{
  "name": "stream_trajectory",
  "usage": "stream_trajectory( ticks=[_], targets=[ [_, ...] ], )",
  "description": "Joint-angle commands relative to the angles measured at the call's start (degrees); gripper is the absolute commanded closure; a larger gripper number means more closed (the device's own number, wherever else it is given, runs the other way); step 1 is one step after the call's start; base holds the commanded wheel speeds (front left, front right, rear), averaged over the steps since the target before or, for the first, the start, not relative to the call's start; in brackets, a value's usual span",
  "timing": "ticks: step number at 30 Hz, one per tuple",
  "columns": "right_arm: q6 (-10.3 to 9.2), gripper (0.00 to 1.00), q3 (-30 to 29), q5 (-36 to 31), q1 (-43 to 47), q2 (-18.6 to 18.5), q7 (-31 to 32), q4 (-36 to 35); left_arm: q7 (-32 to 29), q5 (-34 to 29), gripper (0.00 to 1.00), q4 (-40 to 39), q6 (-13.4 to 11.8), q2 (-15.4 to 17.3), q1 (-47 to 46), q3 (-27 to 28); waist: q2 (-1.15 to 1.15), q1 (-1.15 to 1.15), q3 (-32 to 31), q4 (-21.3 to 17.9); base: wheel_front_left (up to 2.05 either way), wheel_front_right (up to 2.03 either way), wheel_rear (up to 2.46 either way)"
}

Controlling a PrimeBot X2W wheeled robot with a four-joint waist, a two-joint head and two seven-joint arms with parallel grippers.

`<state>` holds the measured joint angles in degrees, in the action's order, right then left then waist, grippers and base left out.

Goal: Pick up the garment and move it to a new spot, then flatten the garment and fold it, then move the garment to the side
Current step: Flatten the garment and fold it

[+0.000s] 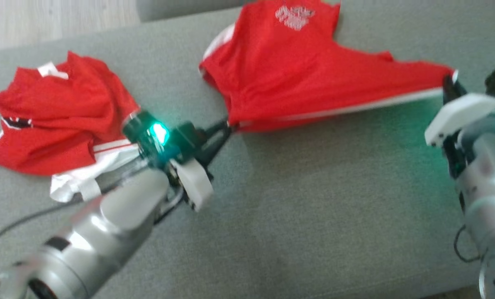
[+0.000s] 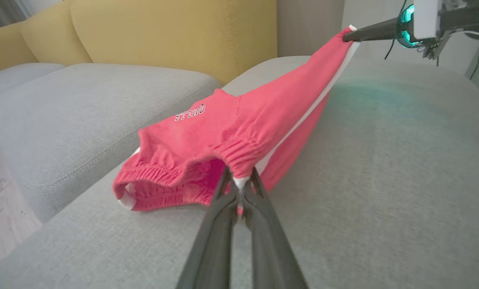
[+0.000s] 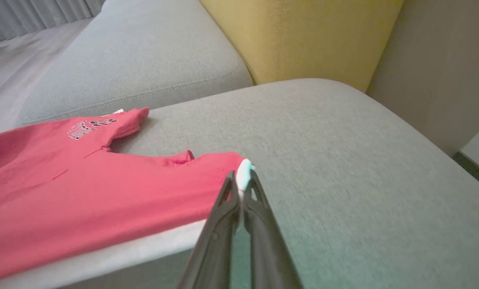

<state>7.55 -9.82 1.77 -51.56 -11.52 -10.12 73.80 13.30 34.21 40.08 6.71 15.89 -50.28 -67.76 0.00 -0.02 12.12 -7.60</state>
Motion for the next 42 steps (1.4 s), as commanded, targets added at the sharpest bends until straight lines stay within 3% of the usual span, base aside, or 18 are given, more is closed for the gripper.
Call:
stream_trajectory(
  ticks=[1,16,25,33,42],
  targets=[
    [-0.06,1.00,1.3,1.6,1.1,-1.8,-0.1,-1.3,-0.2,0.7,1.00,-1.4,-1.3,1.7,0.0,1.3,0.00,0.02,-2.2,-0.5,0.00,0.00,0.00],
    [-0.06,1.00,3.2,10.2,11.6,-6.3,0.8,-4.1,-3.9,2.2,1.00,-12.6,-7.3,0.9,10.4,-1.6,0.00,0.02,-9.1,-0.7,0.00,0.00,0.00],
    [-0.06,1.00,1.9,13.0,14.1,-7.3,1.1,-11.6,-6.0,2.9,1.00,-19.9,-10.8,2.0,12.0,-0.9,0.00,0.02,-7.2,0.1,0.00,0.00,0.00],
    [-0.06,1.00,-0.9,10.4,9.4,-5.3,3.8,-20.7,-6.3,3.5,1.00,-21.8,-12.3,2.7,7.8,2.2,0.00,0.02,-1.9,2.4,0.00,0.00,0.00],
    [-0.06,1.00,-5.2,1.1,0.5,-1.5,8.5,-25.7,-6.8,3.3,1.00,-20.4,-12.2,2.1,1.6,4.5,0.00,0.02,5.3,6.8,0.00,0.00,0.00]
  ],
)
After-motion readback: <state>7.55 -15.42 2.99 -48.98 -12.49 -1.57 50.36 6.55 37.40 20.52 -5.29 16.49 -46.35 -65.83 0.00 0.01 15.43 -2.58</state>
